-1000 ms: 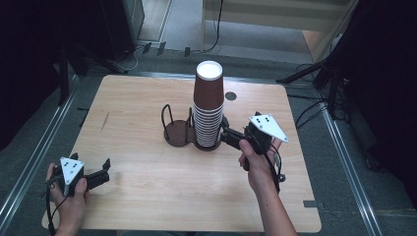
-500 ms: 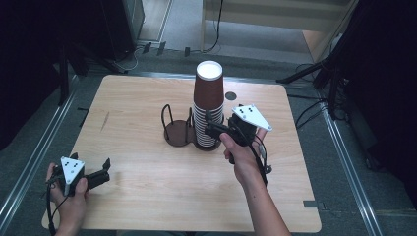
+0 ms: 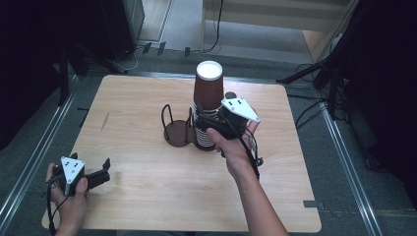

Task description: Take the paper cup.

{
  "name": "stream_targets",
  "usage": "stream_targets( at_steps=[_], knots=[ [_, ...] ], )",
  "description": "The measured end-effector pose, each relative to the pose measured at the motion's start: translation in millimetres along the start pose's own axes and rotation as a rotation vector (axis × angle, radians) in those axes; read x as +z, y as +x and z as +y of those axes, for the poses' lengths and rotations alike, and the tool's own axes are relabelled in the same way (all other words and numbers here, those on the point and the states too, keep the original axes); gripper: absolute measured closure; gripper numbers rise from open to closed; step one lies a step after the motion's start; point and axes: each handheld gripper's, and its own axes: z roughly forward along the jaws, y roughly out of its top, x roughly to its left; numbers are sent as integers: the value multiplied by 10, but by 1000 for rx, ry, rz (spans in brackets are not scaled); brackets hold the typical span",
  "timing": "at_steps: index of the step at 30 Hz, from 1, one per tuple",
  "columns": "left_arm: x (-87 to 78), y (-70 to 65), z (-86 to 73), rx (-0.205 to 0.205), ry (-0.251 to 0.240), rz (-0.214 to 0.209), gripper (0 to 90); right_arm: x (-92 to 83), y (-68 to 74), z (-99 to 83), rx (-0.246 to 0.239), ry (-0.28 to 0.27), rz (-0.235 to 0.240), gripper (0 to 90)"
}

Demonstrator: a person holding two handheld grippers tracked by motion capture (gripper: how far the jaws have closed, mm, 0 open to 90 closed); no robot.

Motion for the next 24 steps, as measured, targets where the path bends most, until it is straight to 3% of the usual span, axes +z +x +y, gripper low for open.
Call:
stream_targets(
  at_steps=[9, 16, 24],
  knots=[
    [1, 2, 1, 4, 4, -2, 0, 135, 16, -4, -11, -1, -25, 9],
    [2, 4, 2, 4, 7, -2, 0, 228, 71, -7, -29, -32, -39, 11],
    [4, 0, 3, 4, 5, -2, 0, 288, 75, 20, -12, -58, -49, 23]
  ],
)
